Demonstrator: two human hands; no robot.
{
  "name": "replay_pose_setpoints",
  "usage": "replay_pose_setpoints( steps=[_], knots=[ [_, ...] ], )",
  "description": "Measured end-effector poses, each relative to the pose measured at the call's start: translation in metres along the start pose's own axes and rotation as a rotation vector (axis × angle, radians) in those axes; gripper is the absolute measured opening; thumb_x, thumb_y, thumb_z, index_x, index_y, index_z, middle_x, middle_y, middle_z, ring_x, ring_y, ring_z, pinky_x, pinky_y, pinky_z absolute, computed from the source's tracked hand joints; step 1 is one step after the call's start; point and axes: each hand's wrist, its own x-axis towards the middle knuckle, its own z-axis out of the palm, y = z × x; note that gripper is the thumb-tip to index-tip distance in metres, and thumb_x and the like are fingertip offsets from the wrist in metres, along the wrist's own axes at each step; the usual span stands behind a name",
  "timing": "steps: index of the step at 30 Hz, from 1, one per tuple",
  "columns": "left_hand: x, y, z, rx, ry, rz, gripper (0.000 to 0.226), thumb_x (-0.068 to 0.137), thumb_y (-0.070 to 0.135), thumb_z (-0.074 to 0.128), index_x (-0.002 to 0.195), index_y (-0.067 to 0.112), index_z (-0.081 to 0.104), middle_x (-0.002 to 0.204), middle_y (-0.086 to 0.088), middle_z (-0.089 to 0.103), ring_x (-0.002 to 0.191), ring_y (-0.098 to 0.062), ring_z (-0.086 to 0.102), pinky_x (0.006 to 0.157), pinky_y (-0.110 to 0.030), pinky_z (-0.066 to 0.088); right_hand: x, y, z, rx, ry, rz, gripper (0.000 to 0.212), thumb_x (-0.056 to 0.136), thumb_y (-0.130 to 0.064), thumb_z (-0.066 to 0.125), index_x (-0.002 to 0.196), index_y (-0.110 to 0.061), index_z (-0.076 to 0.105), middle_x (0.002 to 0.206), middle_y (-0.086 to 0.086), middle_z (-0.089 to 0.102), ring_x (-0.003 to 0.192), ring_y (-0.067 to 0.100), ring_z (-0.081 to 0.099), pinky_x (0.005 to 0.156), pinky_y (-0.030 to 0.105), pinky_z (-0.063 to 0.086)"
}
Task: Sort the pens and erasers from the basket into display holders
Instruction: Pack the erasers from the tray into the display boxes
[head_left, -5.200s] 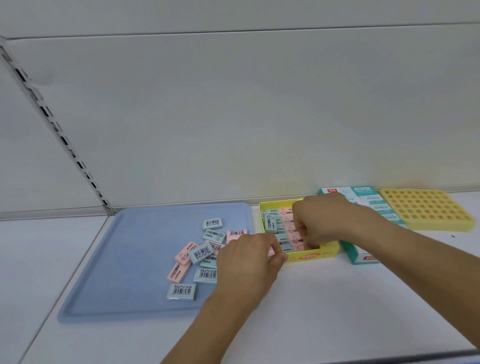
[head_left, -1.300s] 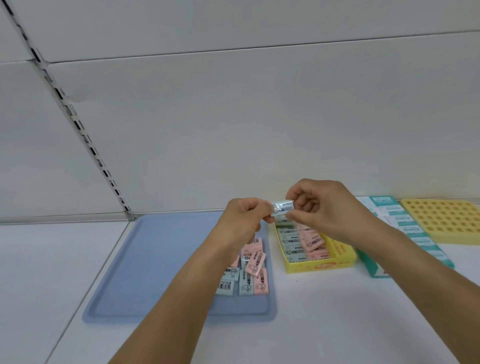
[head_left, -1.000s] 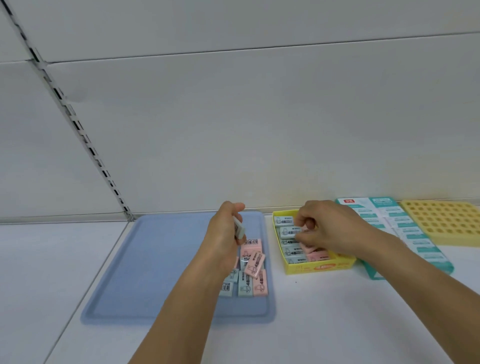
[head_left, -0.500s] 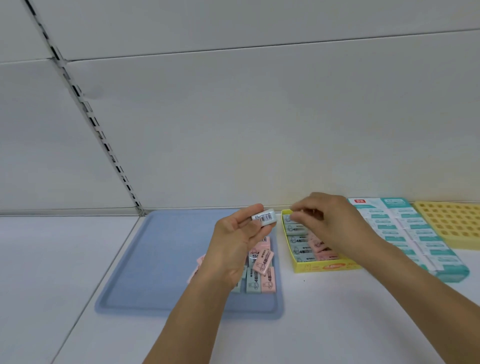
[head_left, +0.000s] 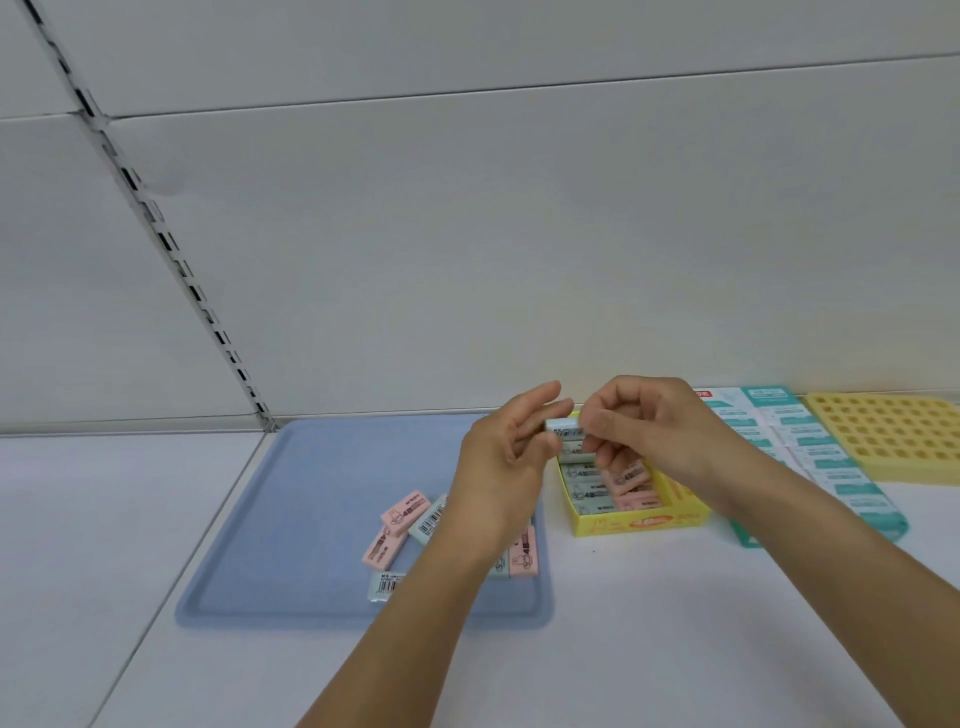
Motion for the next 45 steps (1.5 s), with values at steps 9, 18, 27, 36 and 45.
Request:
replay_pose_setpoints(
  steps=[9, 18, 27, 36, 45],
  knots=[
    [0.008, -0.006, 0.003, 0.019, 0.031, -0.022, 0.022, 0.093, 0.006, 0.061, 0.108, 0.016, 0.073, 0.086, -0.010, 0.074, 0.073, -0.012, 0.069, 0.073, -0.022, 0.056, 0.003, 0.016, -0.032, -1.019, -0.108, -0.153, 0.032, 0.080, -0.040, 0.073, 0.109, -0.037, 0.061, 0.105, -0.018, 0.057, 0.103, 0.005, 0.047, 0.089, 0.027, 0.039],
    [0.007, -0.021, 0.007, 0.574, -0.045, 0.115, 0.016, 0.099, 0.026, 0.050, 0.110, 0.028, 0.062, 0.108, 0.009, 0.065, 0.100, -0.008, 0.057, 0.086, -0.030, 0.047, 0.016, 0.006, -0.031, -1.344, -0.189, -0.249, 0.022, 0.078, -0.044, 0.064, 0.095, -0.031, 0.059, 0.095, -0.011, 0.054, 0.089, 0.012, 0.043, 0.078, 0.028, 0.035],
    [0.010, -0.022, 0.003, 1.061, -0.280, 0.392, 0.025, 0.101, 0.024, 0.039, 0.121, 0.022, 0.053, 0.126, 0.007, 0.057, 0.120, -0.010, 0.045, 0.114, -0.035, 0.020, 0.040, 0.017, -0.025, -1.496, -0.035, -0.333, 0.022, 0.089, -0.040, 0.055, 0.103, -0.024, 0.061, 0.103, -0.004, 0.057, 0.099, 0.016, 0.045, 0.077, 0.029, 0.034],
    [0.006, -0.019, 0.002, 1.018, -0.270, 0.327, 0.022, 0.101, 0.026, 0.039, 0.118, 0.020, 0.053, 0.119, 0.003, 0.059, 0.106, -0.019, 0.051, 0.091, -0.029, 0.037, 0.039, 0.035, -0.029, -1.202, 0.075, -0.313, 0.023, 0.090, -0.042, 0.059, 0.108, -0.028, 0.064, 0.104, -0.008, 0.056, 0.099, 0.012, 0.046, 0.076, 0.028, 0.037],
    [0.004, -0.019, -0.001, 0.993, -0.304, 0.270, 0.025, 0.102, 0.028, 0.038, 0.123, 0.022, 0.051, 0.125, 0.004, 0.055, 0.111, -0.016, 0.050, 0.090, -0.031, 0.042, 0.039, 0.037, -0.026, -1.093, 0.100, -0.257, 0.018, 0.090, -0.036, 0.063, 0.106, -0.031, 0.069, 0.106, -0.008, 0.054, 0.102, 0.012, 0.046, 0.075, 0.027, 0.035]
  ],
)
